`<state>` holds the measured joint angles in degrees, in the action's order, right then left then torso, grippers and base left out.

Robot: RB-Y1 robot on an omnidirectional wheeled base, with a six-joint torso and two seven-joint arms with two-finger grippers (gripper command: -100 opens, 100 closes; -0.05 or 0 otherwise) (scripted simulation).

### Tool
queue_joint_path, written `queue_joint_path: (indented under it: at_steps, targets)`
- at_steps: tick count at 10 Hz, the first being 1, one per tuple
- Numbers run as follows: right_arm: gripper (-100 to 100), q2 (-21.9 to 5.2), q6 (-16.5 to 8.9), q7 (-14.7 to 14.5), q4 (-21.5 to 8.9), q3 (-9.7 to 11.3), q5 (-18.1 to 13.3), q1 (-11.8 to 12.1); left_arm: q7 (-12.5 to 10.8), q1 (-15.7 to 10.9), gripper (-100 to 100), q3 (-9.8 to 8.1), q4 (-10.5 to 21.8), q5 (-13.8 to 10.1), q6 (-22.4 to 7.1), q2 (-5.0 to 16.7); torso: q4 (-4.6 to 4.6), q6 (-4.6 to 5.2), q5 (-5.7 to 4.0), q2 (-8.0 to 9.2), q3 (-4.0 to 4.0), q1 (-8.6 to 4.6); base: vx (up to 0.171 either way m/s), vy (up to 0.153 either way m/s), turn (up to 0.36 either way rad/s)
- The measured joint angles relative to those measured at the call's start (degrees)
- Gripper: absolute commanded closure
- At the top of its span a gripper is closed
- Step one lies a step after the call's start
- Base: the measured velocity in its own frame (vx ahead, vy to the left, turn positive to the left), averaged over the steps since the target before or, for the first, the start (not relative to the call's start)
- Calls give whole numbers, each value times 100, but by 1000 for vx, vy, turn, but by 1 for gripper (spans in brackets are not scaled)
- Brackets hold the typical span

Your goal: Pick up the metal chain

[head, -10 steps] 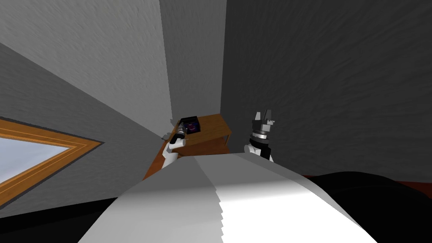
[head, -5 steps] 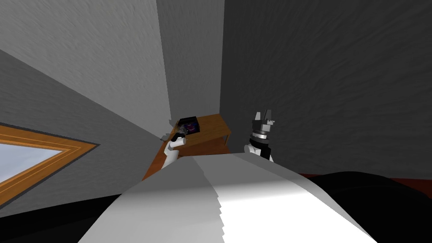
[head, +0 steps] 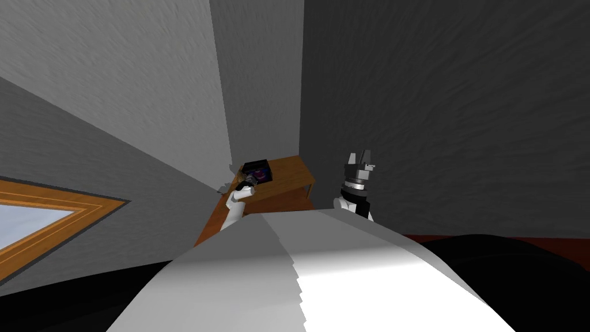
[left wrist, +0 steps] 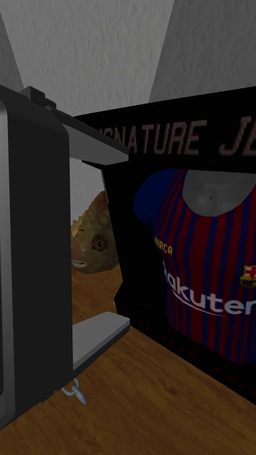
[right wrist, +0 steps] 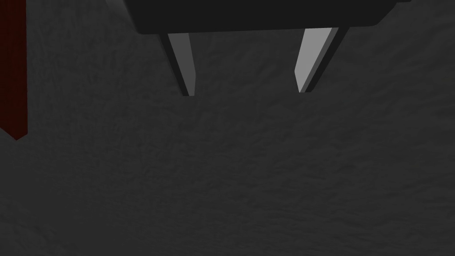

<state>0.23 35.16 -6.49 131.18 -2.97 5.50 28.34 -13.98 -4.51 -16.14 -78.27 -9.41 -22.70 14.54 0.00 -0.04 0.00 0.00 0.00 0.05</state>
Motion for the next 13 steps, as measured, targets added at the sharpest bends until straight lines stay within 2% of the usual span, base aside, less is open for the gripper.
queue_joint_path:
  at_steps: [2, 5, 7, 13]
  targets:
    - [0, 0, 0, 0, 0, 0, 0, 0, -92, -237, -100, -76, 322, 48, -291, -25, -1, 1, 1, -1, -1, 1, 1, 24, -60]
    - [0, 0, 0, 0, 0, 0, 0, 0, -239, -549, -100, -148, 884, -12, -719, 48, 0, 1, 2, 1, 0, 12, -2, 37, -48]
    - [0, 0, 0, 0, 0, 0, 0, 0, -333, -721, -100, -190, 1151, -14, -1053, 69, 0, 2, 2, -1, 0, 10, 2, 39, -59]
    - [0, -1, 0, 0, 0, 0, 0, 0, -553, -1263, -100, -265, 2235, -49, -1865, 199, 1, 1, 4, 4, 2, 18, -6, 55, -57]
